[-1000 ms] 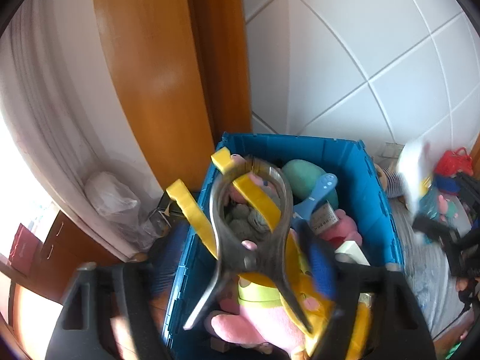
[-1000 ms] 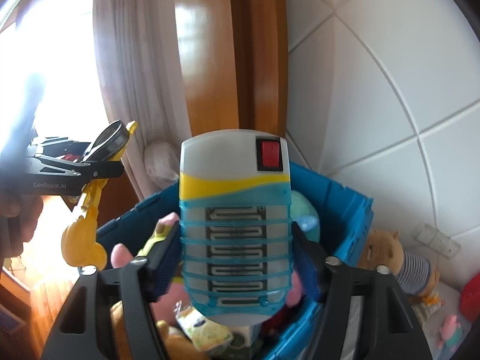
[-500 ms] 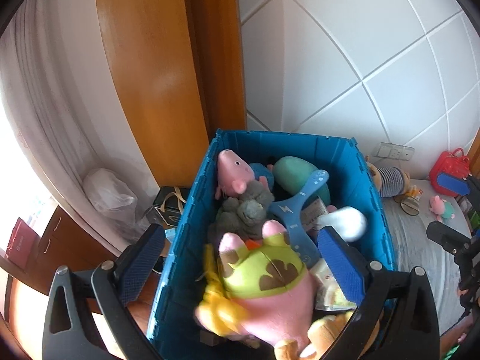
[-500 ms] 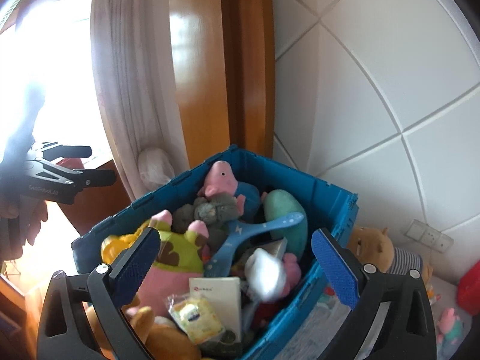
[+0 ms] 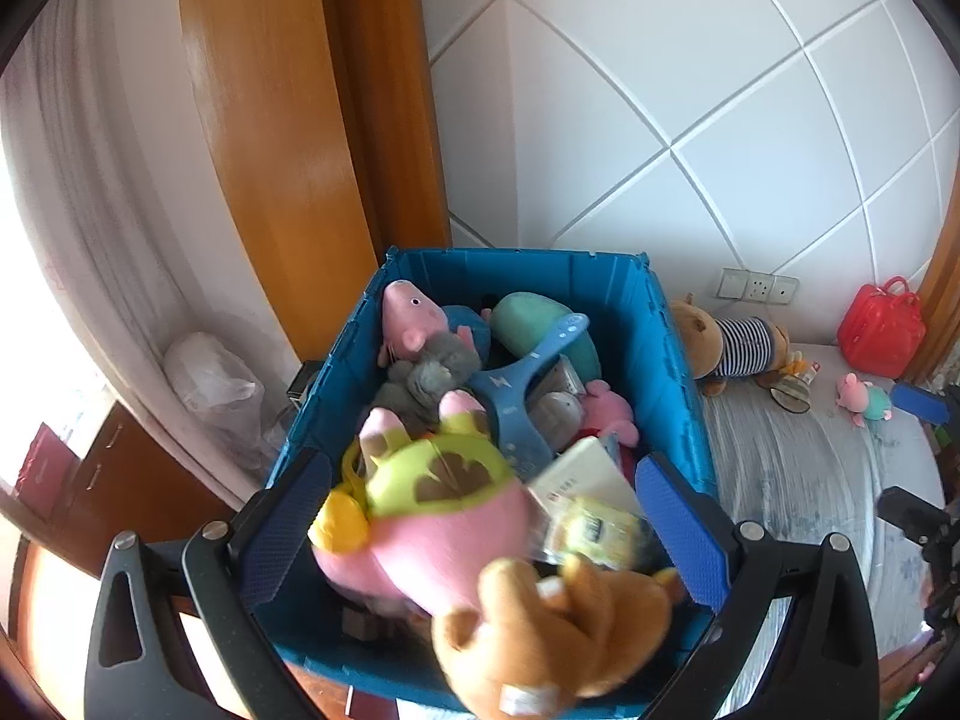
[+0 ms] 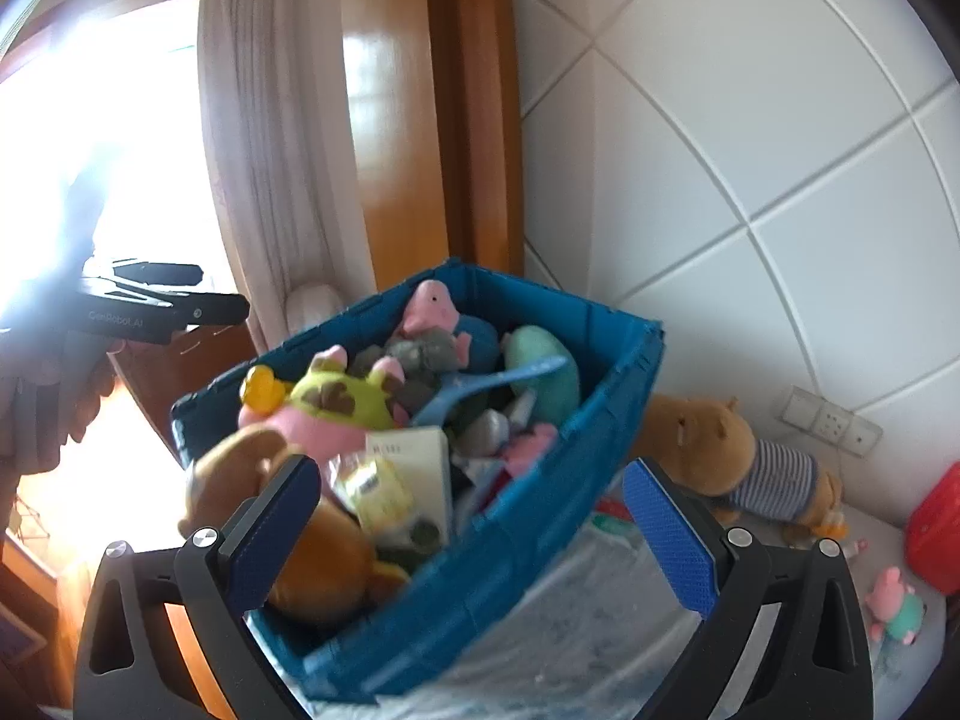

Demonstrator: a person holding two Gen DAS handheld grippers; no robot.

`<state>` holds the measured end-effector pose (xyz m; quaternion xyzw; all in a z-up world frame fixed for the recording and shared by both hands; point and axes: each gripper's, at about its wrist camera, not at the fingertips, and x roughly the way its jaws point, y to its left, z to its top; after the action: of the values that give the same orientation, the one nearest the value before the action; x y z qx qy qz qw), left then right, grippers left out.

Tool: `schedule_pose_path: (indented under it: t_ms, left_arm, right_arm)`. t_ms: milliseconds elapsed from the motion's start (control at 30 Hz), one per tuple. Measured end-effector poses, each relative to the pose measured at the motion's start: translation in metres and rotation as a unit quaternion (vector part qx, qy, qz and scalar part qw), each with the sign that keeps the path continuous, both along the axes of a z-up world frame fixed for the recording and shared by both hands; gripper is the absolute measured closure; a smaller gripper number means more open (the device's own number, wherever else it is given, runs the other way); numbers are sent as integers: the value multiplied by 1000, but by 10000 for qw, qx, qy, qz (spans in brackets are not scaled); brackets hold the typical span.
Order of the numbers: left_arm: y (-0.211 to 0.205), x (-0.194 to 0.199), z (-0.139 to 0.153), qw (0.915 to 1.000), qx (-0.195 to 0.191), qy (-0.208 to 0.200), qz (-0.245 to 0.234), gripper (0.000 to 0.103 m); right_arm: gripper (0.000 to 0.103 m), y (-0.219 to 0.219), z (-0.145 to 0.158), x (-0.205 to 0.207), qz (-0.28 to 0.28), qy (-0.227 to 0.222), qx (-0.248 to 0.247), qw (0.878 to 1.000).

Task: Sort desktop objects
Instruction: 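Open both tools to drop the yellow clip and mosquito lamp into the crate, then move both open tools back toward the items on the bed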

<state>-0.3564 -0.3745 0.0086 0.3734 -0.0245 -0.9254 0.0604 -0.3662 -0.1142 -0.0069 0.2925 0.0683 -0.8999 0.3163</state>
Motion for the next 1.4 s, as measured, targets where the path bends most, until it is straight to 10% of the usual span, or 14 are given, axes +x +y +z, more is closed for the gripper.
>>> schedule_pose_path:
  t_ms: [467, 1400]
  left_arm:
    - [168, 44, -21, 9985, -364, 4, 414, 0]
    - [370, -19, -104, 9942, 177, -254, -1031, 0]
  right_arm:
    - [1, 184, -31, 34, -144, -302, -9, 9994]
    - [1, 388, -77, 61, -1933, -604, 356, 9786]
